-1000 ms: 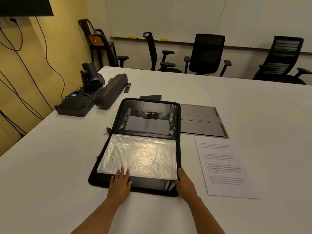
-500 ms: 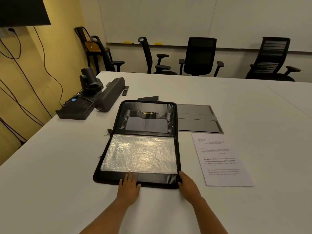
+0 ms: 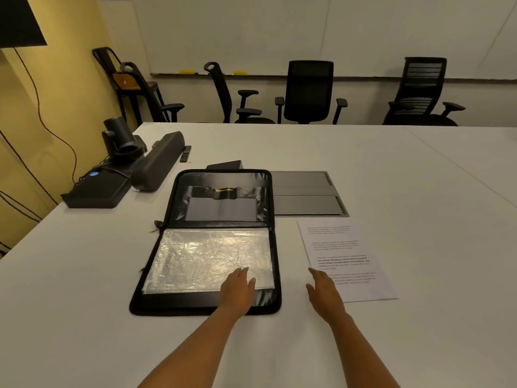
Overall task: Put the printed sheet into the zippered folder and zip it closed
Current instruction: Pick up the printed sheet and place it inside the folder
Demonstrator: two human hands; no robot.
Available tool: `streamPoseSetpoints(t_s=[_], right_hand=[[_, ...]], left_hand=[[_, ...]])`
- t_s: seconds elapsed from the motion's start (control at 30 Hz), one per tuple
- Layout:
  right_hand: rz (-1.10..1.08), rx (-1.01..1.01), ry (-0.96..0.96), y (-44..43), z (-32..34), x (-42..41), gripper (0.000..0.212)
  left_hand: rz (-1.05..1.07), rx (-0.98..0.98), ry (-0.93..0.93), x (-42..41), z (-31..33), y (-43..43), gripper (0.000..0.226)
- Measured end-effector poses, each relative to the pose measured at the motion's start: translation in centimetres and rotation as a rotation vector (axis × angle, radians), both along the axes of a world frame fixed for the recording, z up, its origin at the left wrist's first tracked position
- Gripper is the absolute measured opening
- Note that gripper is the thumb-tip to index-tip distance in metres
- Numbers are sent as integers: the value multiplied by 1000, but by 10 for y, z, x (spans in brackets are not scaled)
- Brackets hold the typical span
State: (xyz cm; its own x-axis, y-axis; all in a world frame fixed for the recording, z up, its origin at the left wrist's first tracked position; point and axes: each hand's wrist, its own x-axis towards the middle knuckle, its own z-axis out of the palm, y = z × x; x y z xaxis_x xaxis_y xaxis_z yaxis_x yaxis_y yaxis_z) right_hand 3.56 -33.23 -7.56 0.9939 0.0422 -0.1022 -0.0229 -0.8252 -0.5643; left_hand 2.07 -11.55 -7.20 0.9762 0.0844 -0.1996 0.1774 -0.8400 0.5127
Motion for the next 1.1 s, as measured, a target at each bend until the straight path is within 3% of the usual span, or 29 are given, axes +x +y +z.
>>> streamPoseSetpoints(t_s=[0.5, 0.77, 0.93, 1.1], right_hand=[[-104, -53, 55, -138, 1, 60, 50], [-166, -33, 169, -175, -10, 83, 56], [-251, -51, 138, -177, -15, 88, 59], [-320, -30, 168, -177, -15, 95, 55]], left_hand=[[265, -399, 91, 56, -6, -151, 48], [335, -282, 108, 66, -23, -188, 51], [422, -187, 59, 72, -26, -198, 50], [406, -248, 41, 80, -24, -209, 44]])
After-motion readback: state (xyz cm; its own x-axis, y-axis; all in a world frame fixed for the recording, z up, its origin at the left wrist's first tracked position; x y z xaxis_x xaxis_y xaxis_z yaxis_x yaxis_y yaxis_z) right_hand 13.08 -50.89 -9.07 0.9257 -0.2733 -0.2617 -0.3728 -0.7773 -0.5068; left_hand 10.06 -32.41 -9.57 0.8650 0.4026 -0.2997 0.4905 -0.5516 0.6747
